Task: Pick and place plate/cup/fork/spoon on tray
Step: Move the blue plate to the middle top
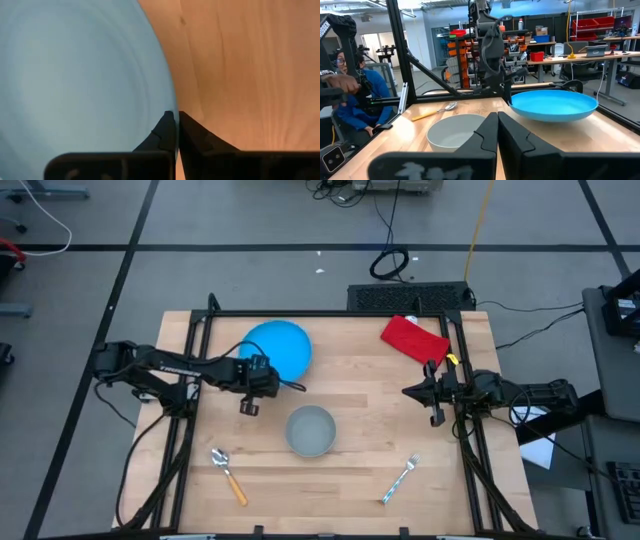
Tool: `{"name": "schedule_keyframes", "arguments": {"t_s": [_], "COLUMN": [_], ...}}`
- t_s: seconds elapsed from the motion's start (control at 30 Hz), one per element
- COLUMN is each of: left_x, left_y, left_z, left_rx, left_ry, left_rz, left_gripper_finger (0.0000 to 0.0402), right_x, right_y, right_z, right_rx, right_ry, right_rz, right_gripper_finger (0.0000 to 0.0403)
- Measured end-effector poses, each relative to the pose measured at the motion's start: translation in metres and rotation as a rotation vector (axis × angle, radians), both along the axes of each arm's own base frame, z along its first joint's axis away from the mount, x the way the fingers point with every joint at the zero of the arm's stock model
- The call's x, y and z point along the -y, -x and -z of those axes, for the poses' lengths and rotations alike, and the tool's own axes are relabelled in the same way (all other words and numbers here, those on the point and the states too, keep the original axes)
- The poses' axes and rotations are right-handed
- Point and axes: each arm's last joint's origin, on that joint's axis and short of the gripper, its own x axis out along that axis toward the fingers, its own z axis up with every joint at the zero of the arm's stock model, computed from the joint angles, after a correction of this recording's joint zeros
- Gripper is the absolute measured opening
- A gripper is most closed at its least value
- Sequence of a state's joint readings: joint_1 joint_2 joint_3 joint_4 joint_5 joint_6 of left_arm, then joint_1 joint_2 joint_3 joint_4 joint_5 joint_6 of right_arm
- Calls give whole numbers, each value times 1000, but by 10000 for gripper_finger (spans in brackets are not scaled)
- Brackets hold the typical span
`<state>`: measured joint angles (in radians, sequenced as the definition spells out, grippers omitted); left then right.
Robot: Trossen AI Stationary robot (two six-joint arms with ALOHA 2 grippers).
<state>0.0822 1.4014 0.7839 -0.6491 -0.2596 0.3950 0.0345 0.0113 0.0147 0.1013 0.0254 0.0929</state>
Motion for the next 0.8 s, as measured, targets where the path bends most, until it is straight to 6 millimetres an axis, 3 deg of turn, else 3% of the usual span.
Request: {"name": "schedule_keyframes", "arguments": {"t_s": [0.23,0.4,0.6,0.8], "left_x": [-5,-12,-25,-35], "left_y": [-21,-45,-78,-99], "left_z": [-26,-34,-24,-6], "left_rx": [108,122,64,-9], "left_ry": [-48,-63,-67,-47], "left_rz": [90,151,244,349], "left_gripper_finger": [4,4,4,4], "right_x": [0,1,2,3], "right_y": [0,1,1,1], "right_z": [-1,-5,-6,-6], "right_rx": [13,54,61,53], "right_ry": [-24,-32,-35,-34], "right_rz": [6,27,54,104], "right_gripper_finger": [0,0,0,0]}}
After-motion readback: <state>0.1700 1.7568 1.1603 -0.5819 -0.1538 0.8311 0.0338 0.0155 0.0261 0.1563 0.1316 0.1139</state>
